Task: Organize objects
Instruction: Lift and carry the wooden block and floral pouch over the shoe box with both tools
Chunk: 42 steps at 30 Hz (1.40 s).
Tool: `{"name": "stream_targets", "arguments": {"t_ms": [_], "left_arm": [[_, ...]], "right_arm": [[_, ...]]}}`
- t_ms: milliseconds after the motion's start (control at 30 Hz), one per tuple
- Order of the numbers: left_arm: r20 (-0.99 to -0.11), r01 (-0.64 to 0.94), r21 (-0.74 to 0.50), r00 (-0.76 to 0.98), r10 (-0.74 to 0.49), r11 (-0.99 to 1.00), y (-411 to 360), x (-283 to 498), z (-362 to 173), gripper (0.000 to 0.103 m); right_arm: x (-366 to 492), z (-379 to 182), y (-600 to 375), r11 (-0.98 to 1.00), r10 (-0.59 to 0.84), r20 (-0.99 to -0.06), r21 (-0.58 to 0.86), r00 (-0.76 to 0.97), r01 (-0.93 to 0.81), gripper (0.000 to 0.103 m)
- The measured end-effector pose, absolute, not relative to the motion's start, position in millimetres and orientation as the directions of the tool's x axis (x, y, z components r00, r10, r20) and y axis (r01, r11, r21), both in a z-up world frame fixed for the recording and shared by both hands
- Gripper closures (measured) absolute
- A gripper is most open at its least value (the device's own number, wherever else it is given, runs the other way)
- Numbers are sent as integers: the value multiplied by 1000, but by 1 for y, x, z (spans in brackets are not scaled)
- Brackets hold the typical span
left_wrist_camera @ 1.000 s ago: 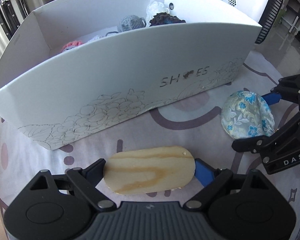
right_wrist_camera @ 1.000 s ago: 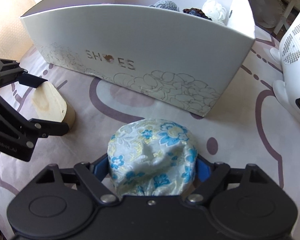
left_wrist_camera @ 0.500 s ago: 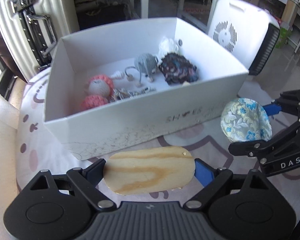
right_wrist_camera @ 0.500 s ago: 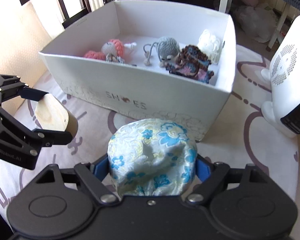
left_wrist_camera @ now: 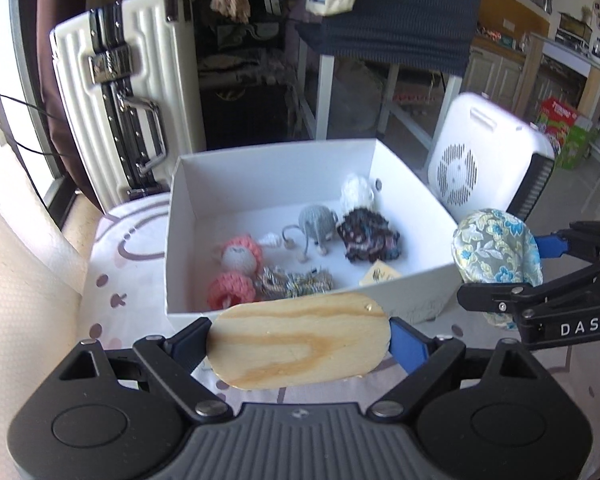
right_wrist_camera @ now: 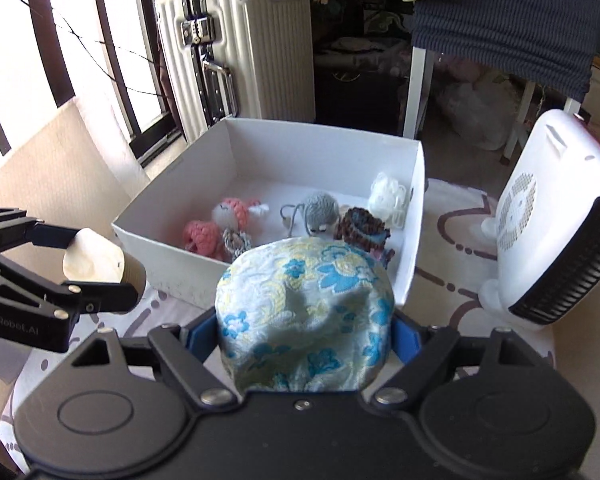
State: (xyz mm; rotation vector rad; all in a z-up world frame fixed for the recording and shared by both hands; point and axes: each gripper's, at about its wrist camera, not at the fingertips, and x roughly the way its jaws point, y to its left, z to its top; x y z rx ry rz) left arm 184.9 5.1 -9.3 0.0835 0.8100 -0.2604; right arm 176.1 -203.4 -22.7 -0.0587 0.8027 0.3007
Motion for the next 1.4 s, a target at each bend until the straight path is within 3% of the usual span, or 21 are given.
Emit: {"name": "stream_targets", "arguments": {"t_ms": [733,1133,1400], "left_arm": [[-535,210,-6,825,-181,978,10,184,52,11],[-500,202,33,852,-158,979,15,240,59,11],[-524,180,-11,837,-159,984,13,308,37,11]], "right_arm": [[160,34,-204,972,228,-577,84,784,-221,17],[193,47,-209,976,201,-575,49,793,-212,17],[244,34,-211,981,192,-606,89,772,-174,17]]}}
